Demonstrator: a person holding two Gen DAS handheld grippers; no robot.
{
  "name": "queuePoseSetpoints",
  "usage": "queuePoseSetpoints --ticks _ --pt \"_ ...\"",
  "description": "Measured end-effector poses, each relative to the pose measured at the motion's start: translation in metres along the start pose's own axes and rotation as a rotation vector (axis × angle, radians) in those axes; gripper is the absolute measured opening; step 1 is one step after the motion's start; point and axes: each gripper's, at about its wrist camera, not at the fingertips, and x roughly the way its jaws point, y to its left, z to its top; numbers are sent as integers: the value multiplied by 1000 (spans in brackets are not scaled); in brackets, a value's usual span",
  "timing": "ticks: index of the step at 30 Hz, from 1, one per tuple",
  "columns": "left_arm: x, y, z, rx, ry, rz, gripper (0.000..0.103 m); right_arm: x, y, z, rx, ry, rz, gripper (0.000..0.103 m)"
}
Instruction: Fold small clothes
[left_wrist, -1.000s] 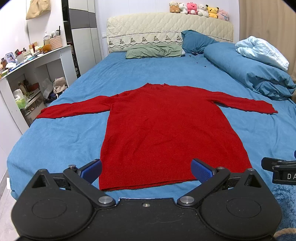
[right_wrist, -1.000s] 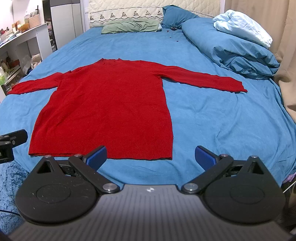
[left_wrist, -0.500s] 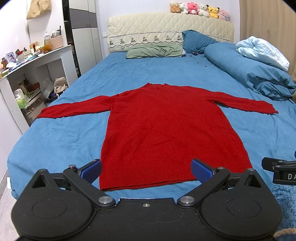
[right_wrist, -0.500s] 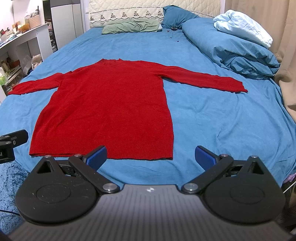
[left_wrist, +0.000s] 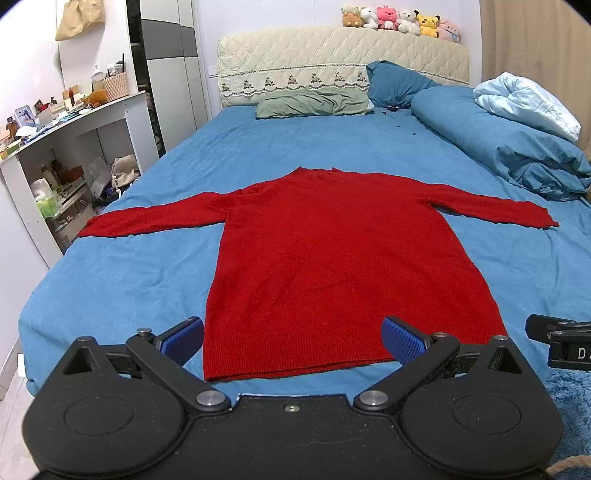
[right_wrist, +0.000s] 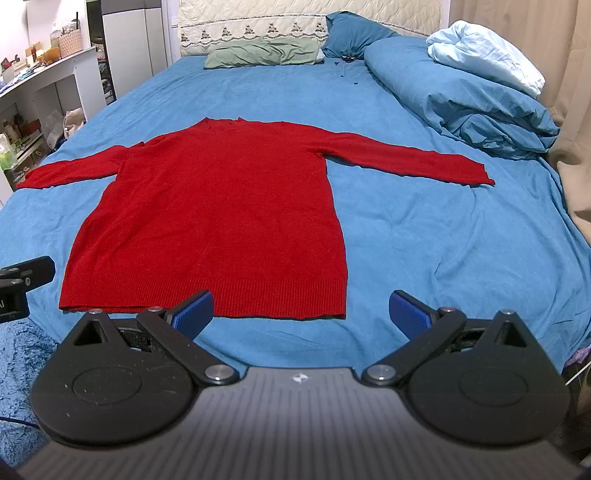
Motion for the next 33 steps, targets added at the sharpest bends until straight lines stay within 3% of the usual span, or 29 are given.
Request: queuePoseSetpoints --ticks 19,22,27,33 --pt "1 2 6 -5 -5 11 103 -4 14 11 0 -4 2 103" --pt "1 1 27 -3 -45 0 103 -9 7 24 20 -27 1 103" --pt "9 -14 91 8 -152 -51 103 -5 -30 71 76 -112 -28 103" --pt "62 -58 169 52 -190 -121 103 28 -92 132 174 -209 -88 103"
